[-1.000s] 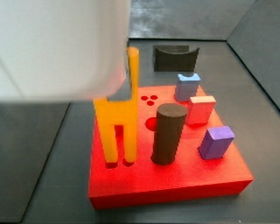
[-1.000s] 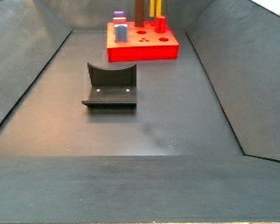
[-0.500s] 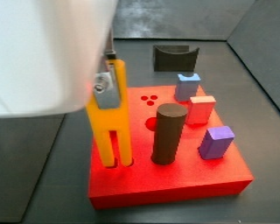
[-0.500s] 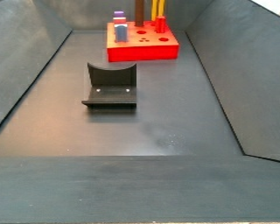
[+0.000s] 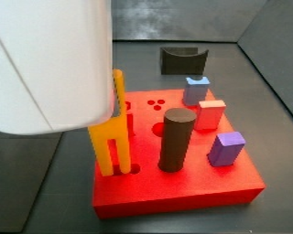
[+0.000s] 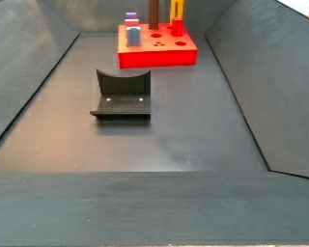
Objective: Pick up the square-circle object. Move up. Rotate the square-circle object. Place the square-circle object on the fixture. Regrasp the square-circle object. Move to above the board. Insert the square-circle object.
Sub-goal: Insert the square-circle object.
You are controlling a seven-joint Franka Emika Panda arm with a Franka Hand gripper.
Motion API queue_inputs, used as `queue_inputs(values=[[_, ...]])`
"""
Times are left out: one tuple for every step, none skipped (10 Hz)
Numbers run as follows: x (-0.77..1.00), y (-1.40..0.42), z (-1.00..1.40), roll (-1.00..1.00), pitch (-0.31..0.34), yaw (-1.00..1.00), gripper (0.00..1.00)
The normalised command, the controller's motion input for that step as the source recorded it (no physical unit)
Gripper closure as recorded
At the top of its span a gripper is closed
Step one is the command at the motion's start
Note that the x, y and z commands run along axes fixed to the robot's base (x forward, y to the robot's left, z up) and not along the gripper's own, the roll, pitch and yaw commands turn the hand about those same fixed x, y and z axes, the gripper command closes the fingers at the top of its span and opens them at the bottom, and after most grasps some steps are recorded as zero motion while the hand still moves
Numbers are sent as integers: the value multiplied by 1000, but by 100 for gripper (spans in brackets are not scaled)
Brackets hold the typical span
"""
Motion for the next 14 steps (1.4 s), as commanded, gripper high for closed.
queue_inputs(values=[[120, 0, -60, 34, 0, 0, 100], [160, 11, -69, 17, 34, -211, 100], [83, 63, -86, 23, 73, -263, 100], [66, 0, -134, 10, 27, -206, 100], [69, 0, -223, 6, 0, -46, 100], [94, 0, -234, 0, -26, -26, 100], [203, 0, -246, 0, -50, -43, 100], [291, 0, -274, 0, 0, 0, 100], [386, 0, -289, 0, 0, 0, 100], [360, 0, -266, 0, 0, 0, 100], [220, 0, -303, 14, 0, -14, 100], [66, -31, -474, 51, 0, -63, 100], [-74, -129, -766, 111, -110, -109, 100], [-71, -146, -737, 141, -96, -126, 100]])
